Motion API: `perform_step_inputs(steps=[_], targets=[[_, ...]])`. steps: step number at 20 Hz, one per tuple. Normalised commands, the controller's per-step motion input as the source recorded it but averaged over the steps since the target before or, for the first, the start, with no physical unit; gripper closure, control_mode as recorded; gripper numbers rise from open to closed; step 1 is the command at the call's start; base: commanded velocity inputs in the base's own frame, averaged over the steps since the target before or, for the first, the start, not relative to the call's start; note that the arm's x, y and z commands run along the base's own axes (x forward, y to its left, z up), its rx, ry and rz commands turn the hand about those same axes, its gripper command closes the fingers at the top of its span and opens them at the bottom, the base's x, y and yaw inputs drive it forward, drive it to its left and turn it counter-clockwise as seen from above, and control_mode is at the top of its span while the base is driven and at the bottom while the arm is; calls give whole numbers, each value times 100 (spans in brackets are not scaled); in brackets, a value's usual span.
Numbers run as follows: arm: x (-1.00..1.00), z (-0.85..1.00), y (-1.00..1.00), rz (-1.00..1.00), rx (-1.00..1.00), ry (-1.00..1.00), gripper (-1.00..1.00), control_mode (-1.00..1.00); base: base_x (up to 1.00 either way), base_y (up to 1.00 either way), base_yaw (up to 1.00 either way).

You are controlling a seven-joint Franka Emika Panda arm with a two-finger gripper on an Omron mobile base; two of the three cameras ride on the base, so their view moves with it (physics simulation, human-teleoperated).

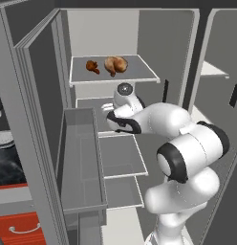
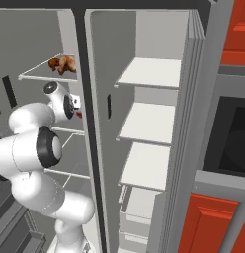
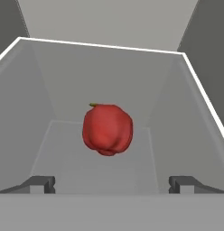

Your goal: Gather the bell pepper and tomato from the fridge and place them on a tray on the dining counter. Then gather the chicken drumsticks from the fridge and place them on the other tray.

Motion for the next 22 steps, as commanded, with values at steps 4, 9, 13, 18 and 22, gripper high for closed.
perform_step_inputs(steps=[4,9,13,18,22], targets=[[35,-10,14,0,-1,1,-100,-100,0,0,0],[35,-13,13,0,-2,1,-100,-100,0,0,0],[23,-18,1,0,-2,2,-100,-100,0,0,0],[1,-18,0,0,-2,0,-100,-100,0,0,0],[11,-8,0,0,-2,0,-100,-100,0,0,0]])
